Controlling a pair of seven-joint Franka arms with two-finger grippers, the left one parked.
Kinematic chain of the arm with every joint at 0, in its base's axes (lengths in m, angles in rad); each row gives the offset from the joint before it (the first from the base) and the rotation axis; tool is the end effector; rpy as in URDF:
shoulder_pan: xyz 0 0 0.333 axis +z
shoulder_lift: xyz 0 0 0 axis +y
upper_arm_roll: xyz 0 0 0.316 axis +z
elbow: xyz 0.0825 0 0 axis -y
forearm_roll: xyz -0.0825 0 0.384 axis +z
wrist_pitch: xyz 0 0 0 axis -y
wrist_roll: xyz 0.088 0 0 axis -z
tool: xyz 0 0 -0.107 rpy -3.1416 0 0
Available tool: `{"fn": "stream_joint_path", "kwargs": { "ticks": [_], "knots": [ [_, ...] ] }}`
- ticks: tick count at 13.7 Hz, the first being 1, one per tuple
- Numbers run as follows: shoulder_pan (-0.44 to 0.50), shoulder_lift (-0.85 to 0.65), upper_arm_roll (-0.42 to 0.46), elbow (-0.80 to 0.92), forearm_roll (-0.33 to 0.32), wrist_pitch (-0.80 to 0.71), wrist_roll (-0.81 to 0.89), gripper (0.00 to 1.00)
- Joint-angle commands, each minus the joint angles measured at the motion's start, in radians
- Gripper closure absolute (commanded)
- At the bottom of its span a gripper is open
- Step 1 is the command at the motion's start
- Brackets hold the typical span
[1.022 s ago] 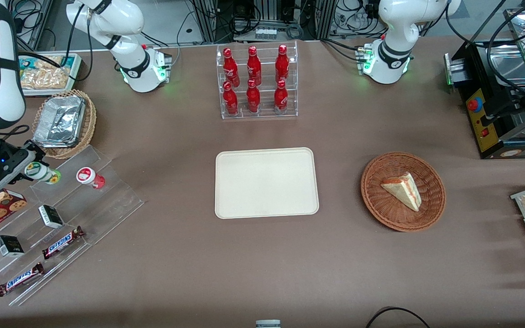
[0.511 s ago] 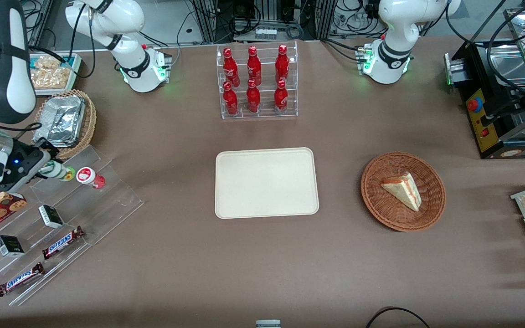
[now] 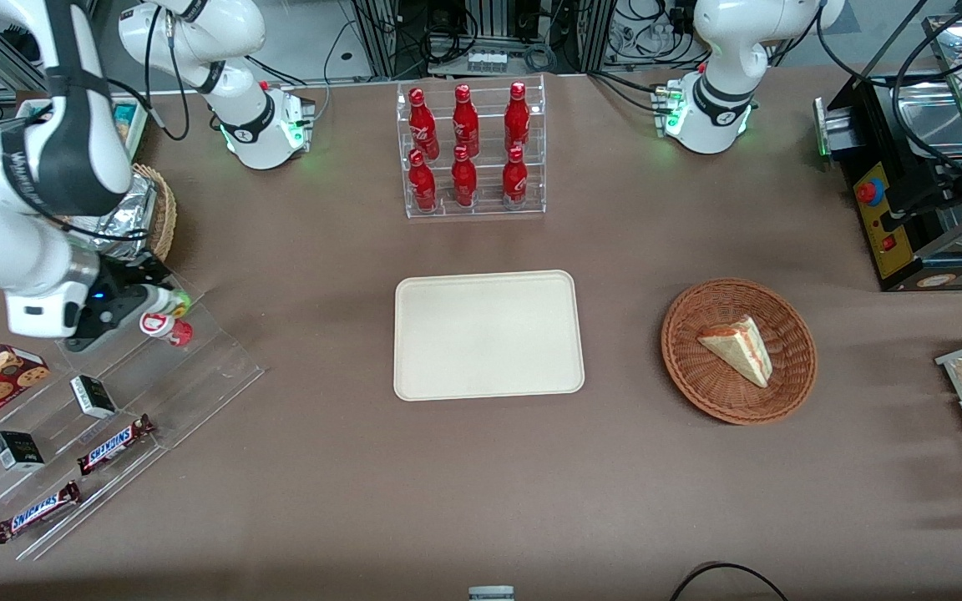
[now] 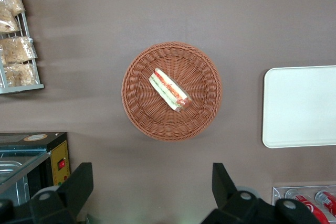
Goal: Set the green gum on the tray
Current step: 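Lift the gum container off the shelf with the right gripper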
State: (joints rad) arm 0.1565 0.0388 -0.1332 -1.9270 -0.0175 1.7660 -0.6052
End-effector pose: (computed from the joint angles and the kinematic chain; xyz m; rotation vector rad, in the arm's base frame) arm 0.5457 0.0118 0.4518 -2.9367 -0.9621 0.3060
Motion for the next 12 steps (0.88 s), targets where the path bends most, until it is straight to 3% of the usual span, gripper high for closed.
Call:
{"fn": "stream_joint_path", "kwargs": {
  "ticks": [1, 5, 12],
  "knots": [
    [0.069, 0.012, -0.006, 0.028, 0.022, -0.031, 0.144, 1.0],
    [0.185, 0.062, -0.006, 0.028, 0.085, 0.035, 0.348, 1.0],
    [0.434, 0.216, -0.006, 0.109, 0.091, 0.19, 0.807, 1.0]
  ]
}}
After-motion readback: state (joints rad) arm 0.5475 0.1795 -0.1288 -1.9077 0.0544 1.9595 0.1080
